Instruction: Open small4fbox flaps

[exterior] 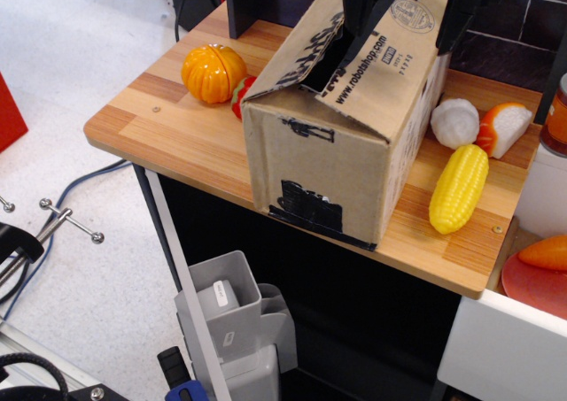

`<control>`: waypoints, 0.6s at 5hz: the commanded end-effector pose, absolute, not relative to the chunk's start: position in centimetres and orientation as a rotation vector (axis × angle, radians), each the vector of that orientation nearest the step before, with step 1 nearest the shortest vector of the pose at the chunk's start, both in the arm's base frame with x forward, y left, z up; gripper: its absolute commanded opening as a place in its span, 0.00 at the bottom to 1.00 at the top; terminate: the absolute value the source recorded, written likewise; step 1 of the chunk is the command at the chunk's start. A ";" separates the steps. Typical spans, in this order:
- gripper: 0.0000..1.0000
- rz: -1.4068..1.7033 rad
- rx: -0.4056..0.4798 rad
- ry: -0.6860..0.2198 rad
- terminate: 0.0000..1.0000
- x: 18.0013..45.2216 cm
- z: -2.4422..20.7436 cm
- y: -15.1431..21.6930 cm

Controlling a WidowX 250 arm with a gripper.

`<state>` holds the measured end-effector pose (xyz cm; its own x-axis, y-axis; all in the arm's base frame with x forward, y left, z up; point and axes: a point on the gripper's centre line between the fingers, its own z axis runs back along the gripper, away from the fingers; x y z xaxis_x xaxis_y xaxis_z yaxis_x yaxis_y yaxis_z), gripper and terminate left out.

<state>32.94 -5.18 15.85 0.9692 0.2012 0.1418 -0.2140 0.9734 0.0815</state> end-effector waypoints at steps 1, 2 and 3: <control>1.00 0.210 0.097 -0.133 0.00 32.9 15.9 -5.2; 1.00 0.205 0.081 -0.141 0.00 32.5 15.4 -5.0; 1.00 0.195 0.084 -0.150 0.00 32.3 15.2 -4.5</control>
<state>32.06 -4.51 12.90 0.9797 0.1782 0.0917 -0.1867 0.9779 0.0944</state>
